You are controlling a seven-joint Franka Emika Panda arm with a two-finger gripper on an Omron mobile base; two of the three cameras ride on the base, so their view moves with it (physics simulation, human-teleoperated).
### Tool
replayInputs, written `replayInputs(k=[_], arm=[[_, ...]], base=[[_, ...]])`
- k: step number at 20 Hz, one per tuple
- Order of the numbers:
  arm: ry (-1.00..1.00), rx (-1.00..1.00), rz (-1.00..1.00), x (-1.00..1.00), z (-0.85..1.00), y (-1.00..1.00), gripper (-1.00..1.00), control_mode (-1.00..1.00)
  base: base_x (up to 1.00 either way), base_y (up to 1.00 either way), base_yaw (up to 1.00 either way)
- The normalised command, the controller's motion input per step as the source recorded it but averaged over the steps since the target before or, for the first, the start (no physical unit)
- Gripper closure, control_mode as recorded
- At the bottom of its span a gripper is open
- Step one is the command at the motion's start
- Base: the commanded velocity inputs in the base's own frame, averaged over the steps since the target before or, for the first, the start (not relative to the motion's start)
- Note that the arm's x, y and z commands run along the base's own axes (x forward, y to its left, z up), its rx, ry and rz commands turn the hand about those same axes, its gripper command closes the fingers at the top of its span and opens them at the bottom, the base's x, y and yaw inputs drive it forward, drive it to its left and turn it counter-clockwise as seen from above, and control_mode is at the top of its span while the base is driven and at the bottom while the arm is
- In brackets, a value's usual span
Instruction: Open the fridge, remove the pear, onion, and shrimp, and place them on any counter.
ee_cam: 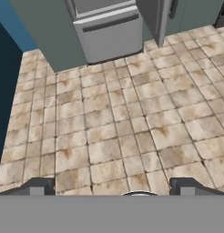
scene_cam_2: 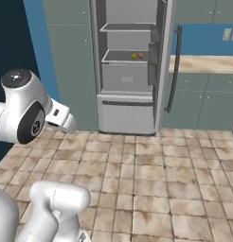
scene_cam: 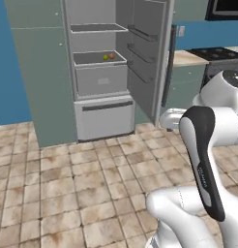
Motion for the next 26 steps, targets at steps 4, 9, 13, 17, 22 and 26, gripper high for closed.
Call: replayInputs(k=[4, 9, 13, 17, 22, 26], arm=[[0.00, 0.00, 0.00, 0.00, 0.00, 0.00, -1.00, 1.00], [0.00, 0.00, 0.00, 0.00, 0.00, 0.00, -1.00, 1.00], [0.00, 0.00, 0.00, 0.00, 0.00, 0.00, -1.00, 1.00], [0.00, 0.00, 0.00, 0.00, 0.00, 0.00, -1.00, 1.00], [0.00, 0.00, 0.00, 0.00, 0.00, 0.00, -1.00, 1.00], [0.00, 0.00, 0.00, 0.00, 0.00, 0.00, -1.00, 1.00]], base=[[0.64, 0.00, 0.00], [1.00, 0.00, 0.00], [1.00, 0.00, -0.01], [1.00, 0.00, -0.02], [1.00, 0.00, -0.04], [1.00, 0.00, 0.00]])
